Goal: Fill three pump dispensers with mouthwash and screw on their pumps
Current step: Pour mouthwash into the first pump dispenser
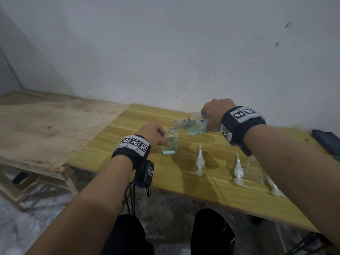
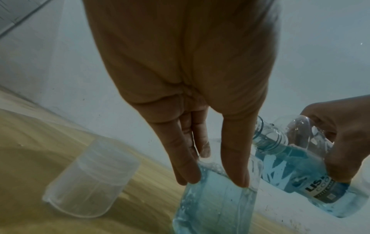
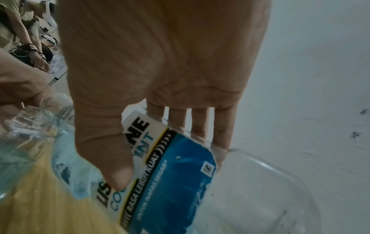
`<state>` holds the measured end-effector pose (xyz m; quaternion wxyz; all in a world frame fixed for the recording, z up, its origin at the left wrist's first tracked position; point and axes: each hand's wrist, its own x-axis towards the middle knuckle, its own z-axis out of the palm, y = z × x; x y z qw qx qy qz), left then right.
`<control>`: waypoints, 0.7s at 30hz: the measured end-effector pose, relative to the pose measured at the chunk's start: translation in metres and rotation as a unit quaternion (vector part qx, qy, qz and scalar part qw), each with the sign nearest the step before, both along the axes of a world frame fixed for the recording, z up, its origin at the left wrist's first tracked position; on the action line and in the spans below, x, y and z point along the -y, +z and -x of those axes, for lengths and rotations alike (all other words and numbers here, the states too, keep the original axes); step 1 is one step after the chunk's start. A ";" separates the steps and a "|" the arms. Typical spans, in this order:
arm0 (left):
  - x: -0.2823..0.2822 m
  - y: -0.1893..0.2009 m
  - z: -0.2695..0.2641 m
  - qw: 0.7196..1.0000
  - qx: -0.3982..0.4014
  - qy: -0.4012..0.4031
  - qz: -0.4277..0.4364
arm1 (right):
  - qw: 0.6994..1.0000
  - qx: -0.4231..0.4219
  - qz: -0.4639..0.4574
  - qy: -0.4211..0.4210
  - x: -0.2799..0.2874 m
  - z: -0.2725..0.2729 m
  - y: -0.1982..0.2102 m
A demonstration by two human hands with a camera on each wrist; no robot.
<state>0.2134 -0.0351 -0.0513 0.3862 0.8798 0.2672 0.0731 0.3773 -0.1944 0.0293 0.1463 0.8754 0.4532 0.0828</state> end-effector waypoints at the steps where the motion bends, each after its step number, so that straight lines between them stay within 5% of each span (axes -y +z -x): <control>1: 0.000 0.000 0.000 1.000 0.000 0.001 0.000 | 1.000 0.005 0.000 0.001 0.000 0.000 0.000; 21: -0.001 -0.001 -0.001 1.000 -0.012 0.002 -0.013 | 1.000 -0.004 0.001 -0.001 -0.002 -0.001 0.000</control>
